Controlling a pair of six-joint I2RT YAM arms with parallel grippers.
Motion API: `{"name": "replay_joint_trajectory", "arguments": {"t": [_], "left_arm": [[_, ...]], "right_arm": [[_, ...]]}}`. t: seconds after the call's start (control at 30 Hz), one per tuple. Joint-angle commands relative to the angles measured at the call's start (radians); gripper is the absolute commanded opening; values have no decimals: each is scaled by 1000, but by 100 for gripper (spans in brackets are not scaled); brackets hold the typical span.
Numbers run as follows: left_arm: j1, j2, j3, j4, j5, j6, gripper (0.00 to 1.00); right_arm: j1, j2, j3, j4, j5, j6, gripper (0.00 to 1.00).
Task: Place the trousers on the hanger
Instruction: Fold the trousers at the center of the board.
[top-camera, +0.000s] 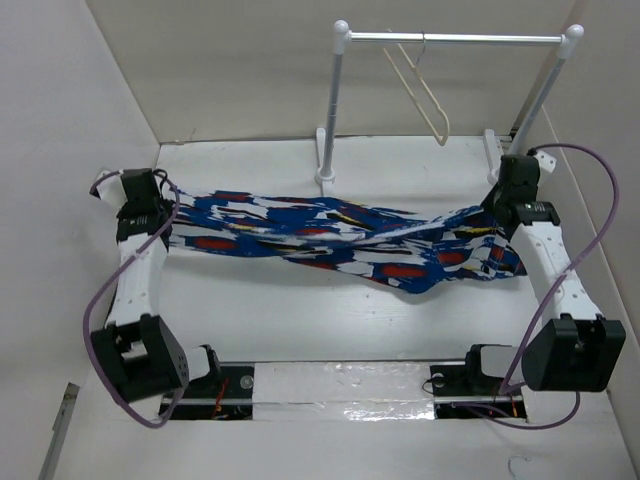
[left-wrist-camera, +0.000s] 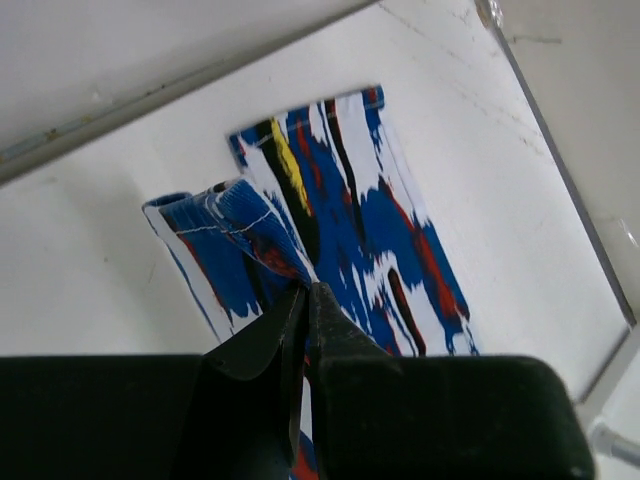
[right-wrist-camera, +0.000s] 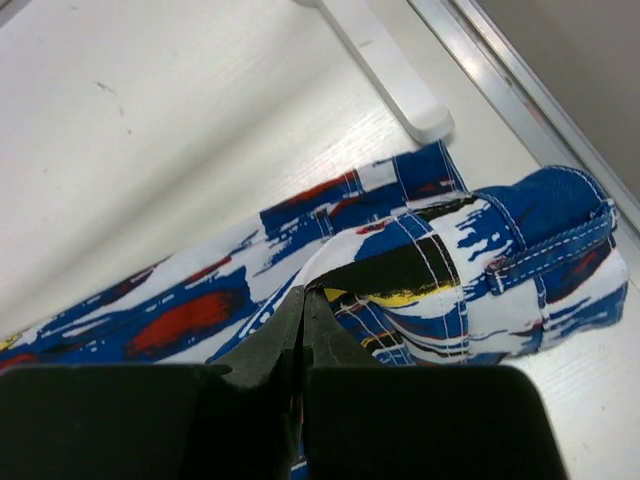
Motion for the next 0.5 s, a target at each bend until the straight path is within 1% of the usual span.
{"name": "replay_joint_trajectory", "arguments": {"t": [0.0, 0.27, 0.37, 0.4, 0.47], "left_arm": [[-5, 110, 95, 48, -111, 25, 0], [-14, 344, 208, 73, -140, 39, 0], [-23, 433, 282, 71, -143, 48, 0], [-23, 480, 337, 56, -155, 53, 0], [-43, 528, 394, 56, -175, 82, 0]], "right_arm": [[-17, 60, 99, 158, 31, -58, 0], [-72, 231, 151, 229, -42, -66, 0], [-81, 304, 197, 238, -62, -64, 0], [-81, 324, 211, 233, -64, -63, 0], [-81, 378, 249, 224, -64, -61, 0]]}}
